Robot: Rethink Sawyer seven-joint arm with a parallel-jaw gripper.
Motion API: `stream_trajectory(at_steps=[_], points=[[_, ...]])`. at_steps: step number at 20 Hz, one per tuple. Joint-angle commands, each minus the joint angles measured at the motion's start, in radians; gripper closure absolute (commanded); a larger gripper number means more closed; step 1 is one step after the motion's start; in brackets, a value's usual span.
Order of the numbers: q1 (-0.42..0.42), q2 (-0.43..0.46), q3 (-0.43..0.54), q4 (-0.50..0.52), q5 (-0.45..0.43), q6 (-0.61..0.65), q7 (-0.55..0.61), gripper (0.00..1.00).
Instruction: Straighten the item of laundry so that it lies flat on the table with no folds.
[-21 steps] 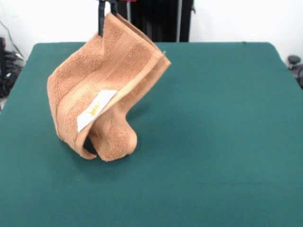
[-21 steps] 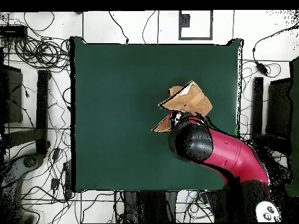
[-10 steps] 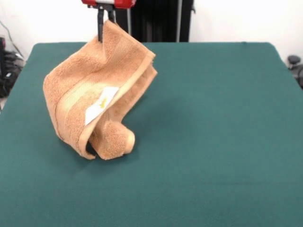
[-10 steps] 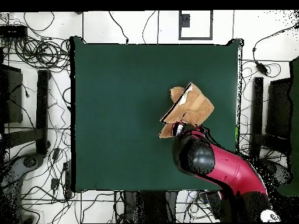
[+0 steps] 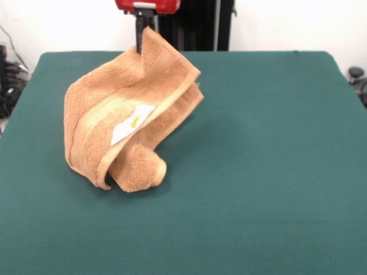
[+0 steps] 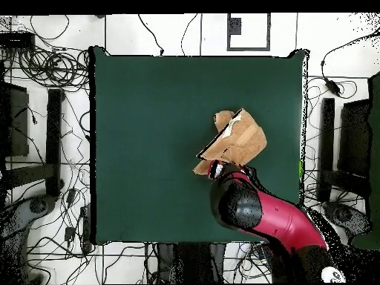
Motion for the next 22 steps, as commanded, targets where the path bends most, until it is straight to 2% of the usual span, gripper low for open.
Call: stream_trajectory(at_steps=[1, 4, 13, 20, 22], points=[[0.045, 0.017, 0.065, 0.121, -0.005, -0.05, 0.197, 1.0], [0.068, 0.013, 0.038, 0.136, 0.019, -0.041, 0.222, 1.0], [0.216, 0.012, -0.099, 0.172, 0.1, -0.074, 0.335, 1.0], [0.388, 0.016, -0.211, 0.176, 0.234, -0.055, 0.416, 1.0], [0.42, 0.028, -0.213, 0.181, 0.27, -0.082, 0.433, 1.0]])
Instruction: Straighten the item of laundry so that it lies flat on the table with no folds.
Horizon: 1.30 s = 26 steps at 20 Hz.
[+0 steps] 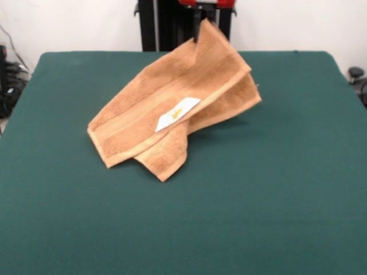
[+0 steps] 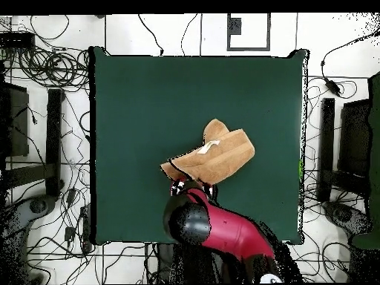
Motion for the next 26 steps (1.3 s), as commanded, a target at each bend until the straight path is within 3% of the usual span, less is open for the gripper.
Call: stream_trajectory(at_steps=[1, 10, 21, 26], points=[[0.126, 0.036, -0.045, 0.086, 0.147, -0.08, 0.399, 1.0], [0.194, 0.124, -0.029, 0.065, 0.203, -0.234, 0.476, 1.0], [0.21, 0.144, -0.044, 0.041, 0.191, -0.247, 0.487, 1.0], [0.257, 0.165, -0.035, 0.036, 0.233, -0.271, 0.53, 1.0]])
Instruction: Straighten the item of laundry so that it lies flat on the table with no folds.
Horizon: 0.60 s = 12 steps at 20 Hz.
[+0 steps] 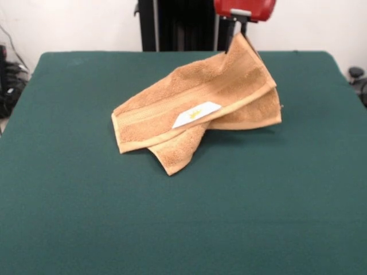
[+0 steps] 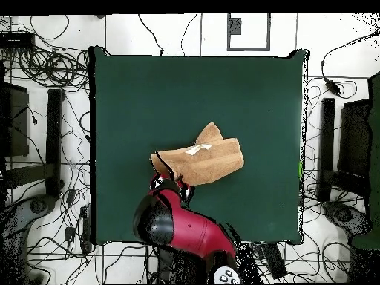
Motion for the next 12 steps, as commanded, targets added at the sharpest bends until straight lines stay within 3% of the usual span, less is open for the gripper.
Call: stream_trajectory(at_steps=[1, 12], points=[[0.057, 0.087, 0.048, 0.022, 0.091, -0.089, 0.312, 1.0], [0.192, 0.15, 0.049, -0.004, 0.258, -0.169, 0.374, 1.0]])
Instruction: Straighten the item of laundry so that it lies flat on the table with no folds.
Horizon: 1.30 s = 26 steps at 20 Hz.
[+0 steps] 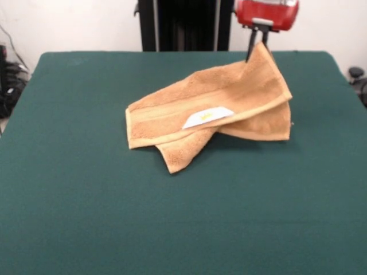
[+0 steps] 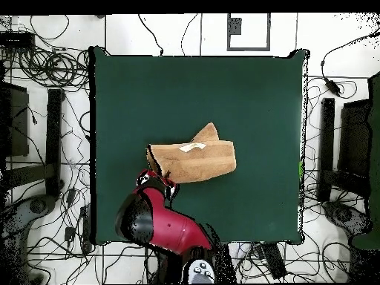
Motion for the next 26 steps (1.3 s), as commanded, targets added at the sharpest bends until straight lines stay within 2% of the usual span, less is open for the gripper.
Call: stream_trajectory(at_steps=[1, 14, 20, 26], points=[[0.085, 0.09, 0.053, -0.005, 0.13, -0.065, 0.333, 1.0], [0.138, 0.13, 0.058, -0.03, 0.144, -0.104, 0.376, 1.0], [0.135, 0.138, 0.035, -0.004, 0.104, -0.117, 0.356, 1.0], [0.109, 0.161, 0.059, 0.024, 0.07, -0.142, 0.365, 1.0]])
